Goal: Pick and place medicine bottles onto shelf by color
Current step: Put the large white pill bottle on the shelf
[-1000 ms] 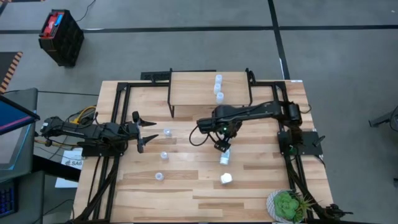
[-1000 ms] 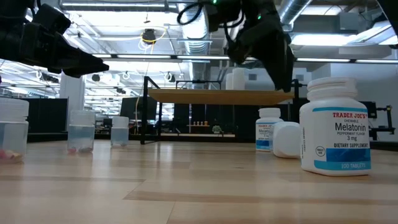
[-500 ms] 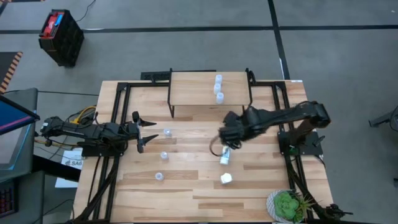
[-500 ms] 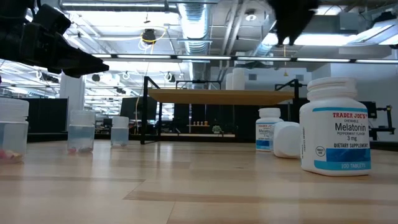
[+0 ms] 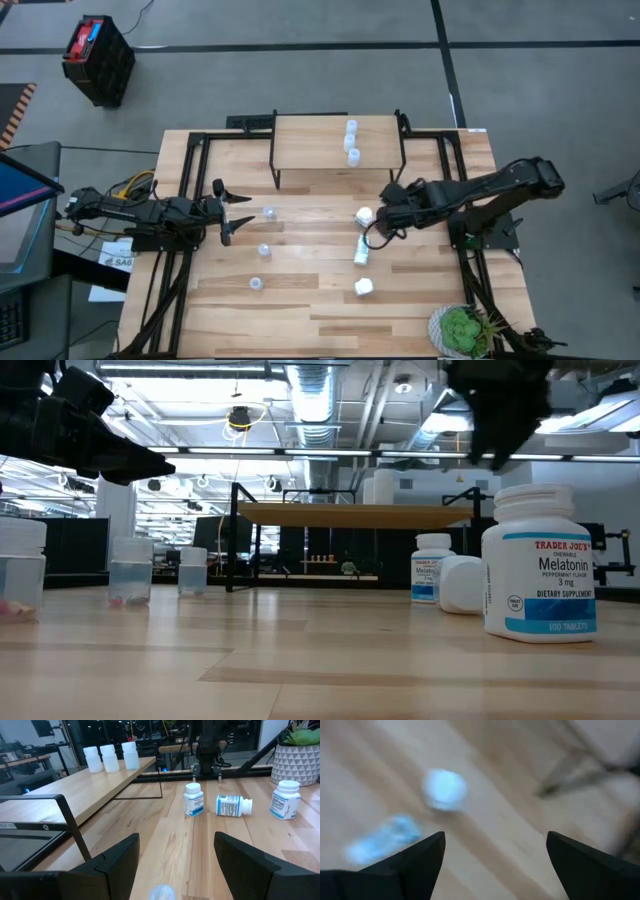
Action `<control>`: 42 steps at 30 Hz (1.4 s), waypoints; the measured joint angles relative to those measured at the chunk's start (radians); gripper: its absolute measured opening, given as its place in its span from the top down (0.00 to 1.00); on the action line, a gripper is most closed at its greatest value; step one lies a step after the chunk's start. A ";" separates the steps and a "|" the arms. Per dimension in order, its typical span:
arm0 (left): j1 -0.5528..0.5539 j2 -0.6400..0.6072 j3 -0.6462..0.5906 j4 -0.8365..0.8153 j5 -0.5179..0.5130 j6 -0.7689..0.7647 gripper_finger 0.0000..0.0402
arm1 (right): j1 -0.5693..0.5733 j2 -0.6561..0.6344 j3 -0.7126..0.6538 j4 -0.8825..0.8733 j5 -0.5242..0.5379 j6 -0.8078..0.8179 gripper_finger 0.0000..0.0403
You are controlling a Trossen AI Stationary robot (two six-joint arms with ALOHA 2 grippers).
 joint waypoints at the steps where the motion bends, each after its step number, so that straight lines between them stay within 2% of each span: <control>1: 0.000 0.000 0.000 0.000 0.000 0.001 0.39 | -0.006 0.003 -0.007 0.062 -0.003 -0.031 0.08; 7: 0.000 0.000 0.000 -0.001 0.000 0.010 0.39 | -0.040 0.079 -0.006 0.341 -0.006 -0.074 0.09; 12: 0.000 0.000 0.000 -0.003 0.000 0.011 0.39 | -0.066 0.168 -0.006 0.458 -0.010 -0.077 0.09; 15: 0.000 0.000 0.000 -0.004 0.000 0.011 0.39 | -0.093 0.205 -0.007 0.440 -0.032 -0.114 0.09; 19: 0.000 0.000 0.000 -0.003 0.000 0.012 0.39 | -0.139 0.222 0.032 0.381 -0.113 -0.095 0.09; 25: 0.000 0.000 0.000 -0.004 0.000 0.012 0.39 | -0.182 0.206 0.043 0.289 -0.115 -0.092 0.09; 30: 0.000 0.000 0.000 -0.004 0.000 0.012 0.39 | -0.190 0.204 0.043 0.227 -0.115 -0.016 0.09; 36: 0.000 0.000 0.000 -0.004 0.000 0.012 0.39 | -0.174 0.203 0.043 0.233 -0.166 -0.030 0.09; 42: 0.000 0.000 0.000 -0.004 0.000 0.012 0.39 | -0.174 0.204 0.016 0.241 -0.168 -0.039 0.09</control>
